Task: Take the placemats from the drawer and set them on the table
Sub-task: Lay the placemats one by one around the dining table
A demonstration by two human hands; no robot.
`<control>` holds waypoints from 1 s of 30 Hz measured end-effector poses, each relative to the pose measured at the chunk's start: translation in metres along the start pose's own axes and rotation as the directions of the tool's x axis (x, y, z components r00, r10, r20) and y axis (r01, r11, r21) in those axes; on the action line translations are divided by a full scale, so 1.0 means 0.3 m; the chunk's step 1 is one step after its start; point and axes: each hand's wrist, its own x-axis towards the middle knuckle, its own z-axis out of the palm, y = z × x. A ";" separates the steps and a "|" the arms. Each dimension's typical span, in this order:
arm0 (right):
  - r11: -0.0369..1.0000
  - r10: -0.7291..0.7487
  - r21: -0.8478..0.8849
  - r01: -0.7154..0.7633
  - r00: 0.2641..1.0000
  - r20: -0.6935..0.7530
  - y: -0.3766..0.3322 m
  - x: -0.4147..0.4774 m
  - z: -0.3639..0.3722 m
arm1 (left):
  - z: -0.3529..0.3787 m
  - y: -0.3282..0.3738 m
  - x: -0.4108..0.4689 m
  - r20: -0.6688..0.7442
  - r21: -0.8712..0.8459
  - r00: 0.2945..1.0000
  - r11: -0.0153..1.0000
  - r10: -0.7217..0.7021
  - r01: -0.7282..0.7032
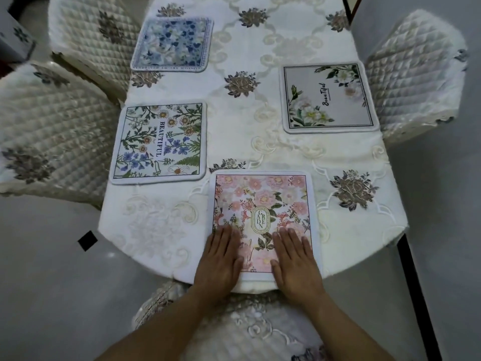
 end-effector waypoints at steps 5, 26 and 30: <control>0.994 0.088 0.055 -0.090 0.995 0.038 0.038 0.038 -0.051 | -0.041 -0.060 0.068 0.070 -0.025 0.994 0.996 -0.087 0.089; 0.995 0.083 -0.058 -0.078 0.994 0.072 0.234 0.488 -0.215 | -0.178 -0.278 0.562 0.126 0.059 0.992 0.998 -0.019 0.012; 0.986 0.167 -0.040 -0.165 0.984 0.064 0.211 0.459 -0.200 | -0.167 -0.268 0.500 0.110 0.057 0.993 0.997 -0.050 0.043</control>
